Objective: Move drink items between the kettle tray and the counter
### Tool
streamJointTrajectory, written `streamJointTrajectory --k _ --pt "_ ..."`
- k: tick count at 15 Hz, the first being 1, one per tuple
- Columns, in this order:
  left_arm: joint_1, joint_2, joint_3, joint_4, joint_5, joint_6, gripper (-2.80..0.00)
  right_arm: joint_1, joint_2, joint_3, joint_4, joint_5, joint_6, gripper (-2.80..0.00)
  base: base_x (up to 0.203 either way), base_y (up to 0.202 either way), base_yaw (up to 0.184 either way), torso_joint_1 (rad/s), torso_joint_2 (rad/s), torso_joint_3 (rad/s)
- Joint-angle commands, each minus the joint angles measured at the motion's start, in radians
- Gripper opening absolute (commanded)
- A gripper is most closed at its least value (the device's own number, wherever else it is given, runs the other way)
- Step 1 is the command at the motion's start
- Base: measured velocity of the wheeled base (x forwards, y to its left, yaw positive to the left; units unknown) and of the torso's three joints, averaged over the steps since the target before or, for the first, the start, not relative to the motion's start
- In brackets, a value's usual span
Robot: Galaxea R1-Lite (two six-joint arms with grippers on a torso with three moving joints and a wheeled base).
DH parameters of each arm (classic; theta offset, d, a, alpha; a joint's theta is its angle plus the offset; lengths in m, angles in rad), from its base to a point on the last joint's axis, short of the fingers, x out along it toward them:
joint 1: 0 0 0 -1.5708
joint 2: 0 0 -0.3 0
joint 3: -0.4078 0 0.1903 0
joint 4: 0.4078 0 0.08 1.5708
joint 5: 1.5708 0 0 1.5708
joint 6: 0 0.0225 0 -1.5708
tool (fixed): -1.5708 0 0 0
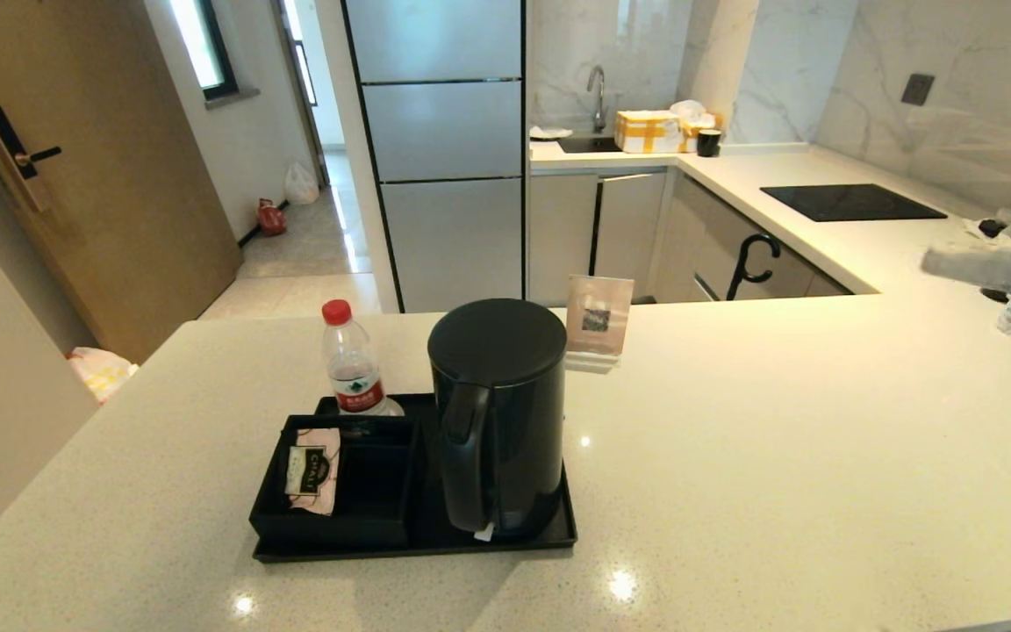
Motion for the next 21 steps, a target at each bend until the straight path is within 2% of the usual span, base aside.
streamJointTrajectory --k 1,3,7,10,12,15,20,21 --pt "0.0 0.001 0.0 0.0 0.0 0.0 -2.8 -0.058 -0.18 -0.035 0.179 -0.024 0.002 -2.8 0.0 0.0 0.0 0.0 0.0 0.0" --pt "0.0 0.001 0.0 0.0 0.0 0.001 -2.8 -0.064 -0.239 -0.054 0.284 -0.034 0.003 -2.8 0.0 0.0 0.0 0.0 0.0 0.0" --pt "0.0 0.001 0.0 0.0 0.0 0.0 -2.8 -0.062 -0.616 -0.141 0.579 -0.06 -0.007 -2.8 0.0 0.0 0.0 0.0 0.0 0.0" --pt "0.0 0.001 0.0 0.0 0.0 0.0 -2.8 0.022 -0.834 -0.291 0.963 -0.08 -0.052 -2.8 0.0 0.0 0.0 0.0 0.0 0.0" --pt "0.0 0.001 0.0 0.0 0.0 0.0 -2.8 0.065 -0.949 -0.289 1.053 -0.113 -0.062 -2.8 0.0 0.0 0.0 0.0 0.0 0.0" --pt "0.0 0.001 0.0 0.0 0.0 0.0 -2.8 0.092 -1.139 -0.121 1.008 -0.149 -0.072 -2.8 0.0 0.0 0.0 0.0 0.0 0.0" --pt "0.0 0.001 0.0 0.0 0.0 0.0 -2.8 0.099 -1.242 0.434 0.631 -0.286 -0.024 -2.8 0.0 0.0 0.0 0.0 0.0 0.0" --pt "0.0 0.001 0.0 0.0 0.0 0.0 -2.8 0.1 -1.249 0.503 0.552 -0.306 -0.019 -2.8 0.0 0.0 0.0 0.0 0.0 0.0"
